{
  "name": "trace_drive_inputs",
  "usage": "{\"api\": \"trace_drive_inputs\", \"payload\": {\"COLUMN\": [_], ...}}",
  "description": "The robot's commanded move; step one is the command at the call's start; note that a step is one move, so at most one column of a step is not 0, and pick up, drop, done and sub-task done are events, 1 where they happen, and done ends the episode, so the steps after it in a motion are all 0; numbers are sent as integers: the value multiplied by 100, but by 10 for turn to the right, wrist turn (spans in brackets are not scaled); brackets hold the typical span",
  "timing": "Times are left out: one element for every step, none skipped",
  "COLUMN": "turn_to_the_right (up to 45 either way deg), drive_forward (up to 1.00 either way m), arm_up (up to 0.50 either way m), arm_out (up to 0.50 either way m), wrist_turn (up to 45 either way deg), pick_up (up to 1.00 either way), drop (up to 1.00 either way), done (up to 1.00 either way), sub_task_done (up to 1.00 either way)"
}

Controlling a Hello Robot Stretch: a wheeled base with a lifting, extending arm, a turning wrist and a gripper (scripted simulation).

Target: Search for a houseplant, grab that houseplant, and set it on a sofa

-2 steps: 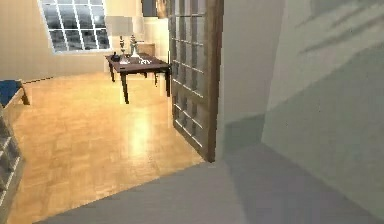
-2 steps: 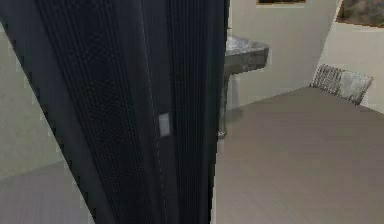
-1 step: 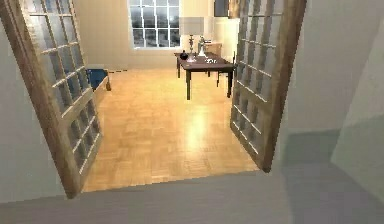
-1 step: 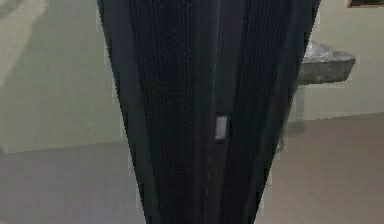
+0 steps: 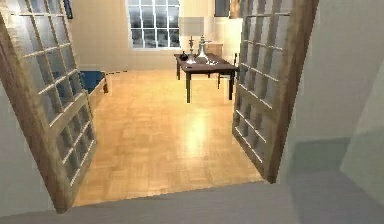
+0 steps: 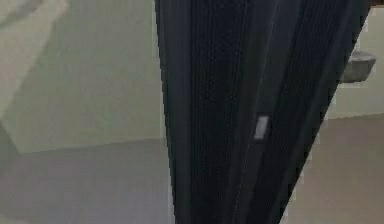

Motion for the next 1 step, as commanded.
{"api": "trace_drive_inputs", "payload": {"turn_to_the_right": [-90], "drive_forward": [0], "arm_up": [0], "arm_out": [0], "wrist_turn": [0], "pick_up": [0], "drop": [0], "done": [0], "sub_task_done": [0]}}
